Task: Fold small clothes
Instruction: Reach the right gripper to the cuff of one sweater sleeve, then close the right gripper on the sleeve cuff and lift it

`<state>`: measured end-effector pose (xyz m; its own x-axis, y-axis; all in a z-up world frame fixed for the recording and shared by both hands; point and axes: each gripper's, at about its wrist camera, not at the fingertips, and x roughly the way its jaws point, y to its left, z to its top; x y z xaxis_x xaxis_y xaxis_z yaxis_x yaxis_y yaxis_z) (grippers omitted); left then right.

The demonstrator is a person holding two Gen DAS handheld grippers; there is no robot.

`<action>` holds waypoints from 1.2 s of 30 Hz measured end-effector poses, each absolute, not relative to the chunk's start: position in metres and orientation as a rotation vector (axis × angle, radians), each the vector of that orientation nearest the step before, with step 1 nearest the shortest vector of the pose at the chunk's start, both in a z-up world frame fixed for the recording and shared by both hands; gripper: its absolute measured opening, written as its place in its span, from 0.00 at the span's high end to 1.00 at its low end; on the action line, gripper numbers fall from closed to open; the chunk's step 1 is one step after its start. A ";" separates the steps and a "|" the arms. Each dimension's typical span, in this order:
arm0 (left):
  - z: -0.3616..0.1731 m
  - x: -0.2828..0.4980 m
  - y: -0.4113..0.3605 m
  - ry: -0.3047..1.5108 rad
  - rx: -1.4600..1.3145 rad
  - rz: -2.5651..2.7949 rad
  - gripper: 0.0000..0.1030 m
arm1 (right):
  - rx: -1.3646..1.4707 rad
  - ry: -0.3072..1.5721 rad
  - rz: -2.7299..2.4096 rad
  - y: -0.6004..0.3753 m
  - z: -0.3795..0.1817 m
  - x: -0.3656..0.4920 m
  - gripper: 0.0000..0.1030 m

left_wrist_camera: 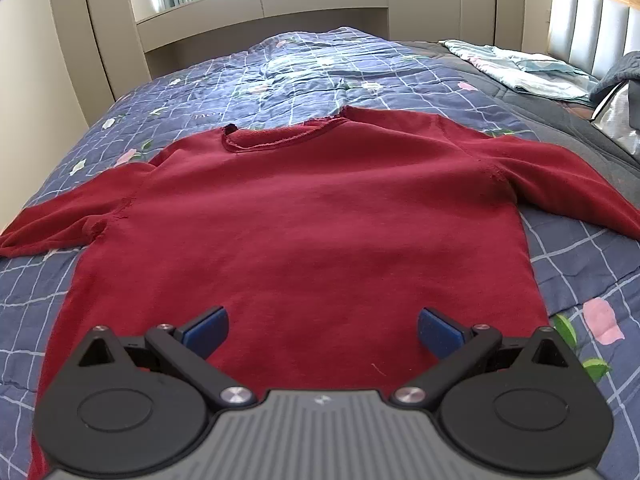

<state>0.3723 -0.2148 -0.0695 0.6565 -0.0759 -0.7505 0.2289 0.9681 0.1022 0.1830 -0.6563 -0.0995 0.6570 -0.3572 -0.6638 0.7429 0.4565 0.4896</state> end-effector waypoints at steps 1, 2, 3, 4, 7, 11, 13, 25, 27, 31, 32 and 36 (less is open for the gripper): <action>-0.068 0.372 -0.214 0.838 0.192 -0.173 0.00 | 0.865 0.510 -0.728 -0.658 -0.102 0.186 0.35; -0.067 0.373 -0.214 0.837 0.190 -0.172 0.00 | 0.876 0.507 -0.739 -0.660 -0.103 0.188 0.38; -0.066 0.373 -0.213 0.836 0.187 -0.170 0.00 | 0.895 0.500 -0.759 -0.662 -0.104 0.190 0.42; -0.065 0.373 -0.211 0.835 0.185 -0.168 0.00 | 0.916 0.492 -0.782 -0.664 -0.105 0.192 0.46; -0.059 0.373 -0.206 0.830 0.174 -0.159 0.00 | 0.977 0.472 -0.873 -0.670 -0.107 0.191 0.73; -0.053 0.375 -0.198 0.830 0.159 -0.152 0.00 | 0.997 0.436 -0.917 -0.671 -0.107 0.189 0.94; -0.049 0.378 -0.192 0.834 0.147 -0.142 0.00 | 0.930 0.432 -0.916 -0.665 -0.096 0.194 0.94; -0.024 0.407 -0.124 0.896 0.010 -0.037 0.00 | 0.533 0.342 -0.572 -0.606 0.034 0.323 0.94; -0.017 0.409 -0.110 0.877 -0.001 -0.018 0.00 | 0.483 0.336 -0.490 -0.585 0.054 0.350 0.94; -0.007 0.413 -0.083 0.855 -0.037 0.026 0.00 | 0.382 0.317 -0.284 -0.519 0.094 0.407 0.94; -0.005 0.415 -0.077 0.853 -0.047 0.035 0.00 | 0.367 0.316 -0.235 -0.502 0.100 0.418 0.94; 0.002 0.420 -0.041 0.840 -0.103 0.082 0.00 | 0.319 0.318 -0.050 -0.427 0.117 0.462 0.94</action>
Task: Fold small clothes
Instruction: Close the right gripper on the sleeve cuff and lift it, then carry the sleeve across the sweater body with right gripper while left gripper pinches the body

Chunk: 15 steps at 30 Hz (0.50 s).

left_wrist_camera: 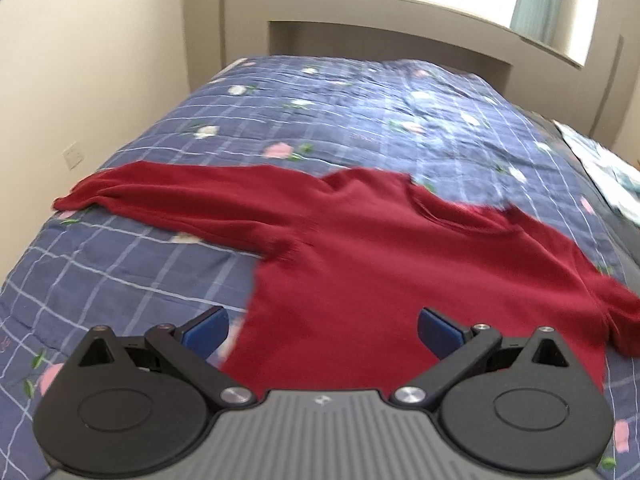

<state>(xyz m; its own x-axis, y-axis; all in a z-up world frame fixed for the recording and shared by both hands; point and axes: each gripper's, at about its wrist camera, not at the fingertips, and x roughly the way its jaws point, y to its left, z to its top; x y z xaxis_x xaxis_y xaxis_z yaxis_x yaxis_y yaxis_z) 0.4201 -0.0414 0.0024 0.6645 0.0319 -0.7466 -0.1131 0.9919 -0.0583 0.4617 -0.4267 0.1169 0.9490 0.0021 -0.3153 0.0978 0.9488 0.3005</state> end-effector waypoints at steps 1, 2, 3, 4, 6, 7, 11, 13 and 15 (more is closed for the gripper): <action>0.004 0.421 -0.032 0.836 -0.116 0.097 0.00 | 0.318 0.323 -0.002 -0.407 0.117 0.471 0.94; 0.005 0.422 -0.025 0.832 -0.125 0.109 0.00 | 0.313 0.329 0.038 -0.388 0.115 0.480 0.94; 0.006 0.422 -0.014 0.826 -0.138 0.126 0.00 | 0.305 0.336 0.069 -0.369 0.111 0.487 0.94; 0.006 0.423 -0.005 0.819 -0.146 0.140 0.00 | 0.295 0.350 0.099 -0.349 0.105 0.494 0.94; 0.006 0.423 0.012 0.814 -0.155 0.169 0.00 | 0.286 0.388 0.155 -0.307 0.086 0.506 0.94; 0.005 0.422 0.020 0.814 -0.157 0.181 0.00 | 0.278 0.420 0.182 -0.284 0.072 0.508 0.94; -0.002 0.423 0.046 0.820 -0.167 0.216 0.00 | 0.186 0.529 0.242 -0.211 0.012 0.506 0.94; -0.007 0.425 0.056 0.827 -0.181 0.225 0.00 | 0.136 0.581 0.255 -0.177 -0.018 0.500 0.94; -0.009 0.426 0.064 0.828 -0.199 0.218 0.00 | 0.098 0.624 0.262 -0.156 -0.040 0.495 0.94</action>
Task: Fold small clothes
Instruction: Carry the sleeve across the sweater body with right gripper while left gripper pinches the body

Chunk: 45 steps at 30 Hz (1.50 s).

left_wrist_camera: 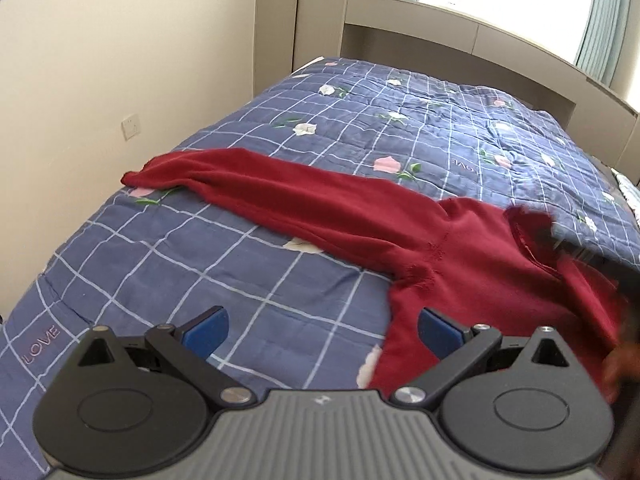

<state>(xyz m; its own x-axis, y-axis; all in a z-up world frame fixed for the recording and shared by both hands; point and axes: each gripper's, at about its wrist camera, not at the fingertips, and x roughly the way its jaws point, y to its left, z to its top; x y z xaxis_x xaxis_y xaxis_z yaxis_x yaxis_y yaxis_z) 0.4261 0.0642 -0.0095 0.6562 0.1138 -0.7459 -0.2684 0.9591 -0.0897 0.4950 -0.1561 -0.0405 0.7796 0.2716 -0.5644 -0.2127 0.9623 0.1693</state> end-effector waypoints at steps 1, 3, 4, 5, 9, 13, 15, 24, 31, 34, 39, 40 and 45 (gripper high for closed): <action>-0.010 0.427 0.069 0.826 -0.212 0.213 0.00 | 0.090 0.647 0.266 -0.153 -0.054 0.496 0.94; -0.011 0.429 0.074 0.817 -0.231 0.205 0.00 | 0.093 0.670 0.273 -0.152 -0.068 0.495 0.94; -0.012 0.432 0.077 0.816 -0.242 0.201 0.00 | 0.104 0.681 0.280 -0.155 -0.075 0.498 0.93; -0.013 0.434 0.077 0.816 -0.249 0.195 0.00 | 0.119 0.687 0.290 -0.157 -0.075 0.499 0.90; -0.017 0.449 0.071 0.810 -0.269 0.144 0.00 | 0.169 0.679 0.335 -0.179 -0.067 0.486 0.64; -0.029 0.478 0.050 0.834 -0.277 0.045 0.00 | 0.196 0.610 0.350 -0.232 -0.047 0.458 0.33; -0.037 0.492 0.038 0.851 -0.301 -0.009 0.00 | 0.198 0.580 0.332 -0.266 -0.037 0.445 0.14; -0.070 0.548 -0.024 0.867 -0.283 -0.094 0.00 | 0.202 0.580 -0.049 -0.440 -0.032 0.417 0.13; -0.079 0.567 -0.049 0.893 -0.180 -0.138 0.25 | 0.386 0.622 -0.080 -0.500 -0.067 0.422 0.39; -0.082 0.573 -0.051 0.918 -0.157 -0.116 0.38 | 0.472 0.662 -0.058 -0.505 -0.081 0.441 0.49; -0.086 0.577 -0.051 0.946 -0.104 -0.106 0.61 | 0.536 0.695 -0.003 -0.501 -0.089 0.466 0.54; -0.086 0.578 -0.052 0.949 -0.097 -0.106 0.67 | 0.538 0.690 0.003 -0.501 -0.089 0.467 0.63; -0.086 0.575 -0.065 0.955 -0.025 -0.099 0.87 | 0.459 0.656 -0.023 -0.496 -0.075 0.465 0.93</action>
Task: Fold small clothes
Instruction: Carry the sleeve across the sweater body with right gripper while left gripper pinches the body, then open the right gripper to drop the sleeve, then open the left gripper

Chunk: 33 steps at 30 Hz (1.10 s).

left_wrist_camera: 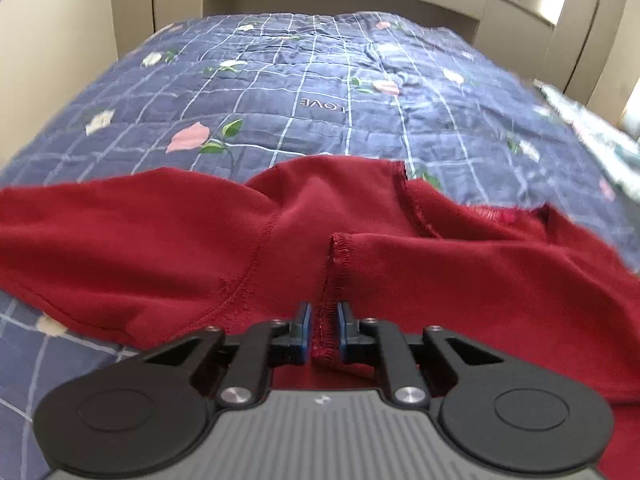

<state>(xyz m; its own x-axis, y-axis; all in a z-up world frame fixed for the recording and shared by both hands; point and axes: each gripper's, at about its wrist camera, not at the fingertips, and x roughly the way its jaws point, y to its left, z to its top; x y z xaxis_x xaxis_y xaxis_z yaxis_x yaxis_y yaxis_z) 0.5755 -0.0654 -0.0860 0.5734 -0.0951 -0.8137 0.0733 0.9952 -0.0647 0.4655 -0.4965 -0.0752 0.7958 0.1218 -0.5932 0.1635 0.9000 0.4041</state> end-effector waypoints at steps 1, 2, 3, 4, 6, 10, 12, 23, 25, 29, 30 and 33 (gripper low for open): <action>-0.087 0.575 -0.071 0.952 0.004 -0.088 0.88 | 0.397 0.655 -0.036 -0.493 -0.073 0.467 0.93; -0.088 0.575 -0.074 0.949 0.022 -0.082 0.89 | 0.338 0.659 -0.058 -0.489 -0.072 0.467 0.94; -0.090 0.574 -0.079 0.946 0.045 -0.073 0.90 | 0.299 0.661 -0.073 -0.488 -0.073 0.469 0.95; -0.090 0.574 -0.082 0.943 0.059 -0.066 0.90 | 0.260 0.660 -0.097 -0.488 -0.074 0.470 0.98; -0.091 0.573 -0.086 0.939 0.077 -0.059 0.90 | 0.243 0.656 -0.155 -0.493 -0.077 0.470 1.00; -0.090 0.573 -0.087 0.931 0.096 -0.081 0.89 | 0.347 0.625 -0.096 -0.509 -0.075 0.454 0.89; -0.089 0.573 -0.085 0.931 0.087 -0.089 0.89 | 0.324 0.602 -0.074 -0.503 -0.069 0.439 0.73; -0.087 0.577 -0.075 0.956 0.017 -0.092 0.84 | -0.047 0.626 -0.025 -0.418 -0.069 0.357 0.34; -0.088 0.577 -0.075 0.959 0.011 -0.090 0.84 | -0.083 0.642 -0.043 -0.409 -0.075 0.366 0.38; -0.088 0.577 -0.073 0.962 -0.008 -0.086 0.83 | -0.057 0.616 -0.076 -0.403 -0.086 0.383 0.54; -0.088 0.577 -0.073 0.962 -0.010 -0.084 0.83 | -0.031 0.601 -0.089 -0.404 -0.086 0.384 0.64; -0.089 0.576 -0.072 0.960 -0.021 -0.073 0.81 | -0.002 0.559 -0.138 -0.403 -0.082 0.384 0.85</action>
<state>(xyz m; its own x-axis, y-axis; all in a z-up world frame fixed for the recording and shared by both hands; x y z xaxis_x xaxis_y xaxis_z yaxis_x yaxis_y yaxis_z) 0.5765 -0.0717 -0.0887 0.5712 -0.0720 -0.8176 0.0532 0.9973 -0.0506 0.3841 -0.4028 -0.0825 0.8385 -0.1310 -0.5289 0.1301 0.9907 -0.0392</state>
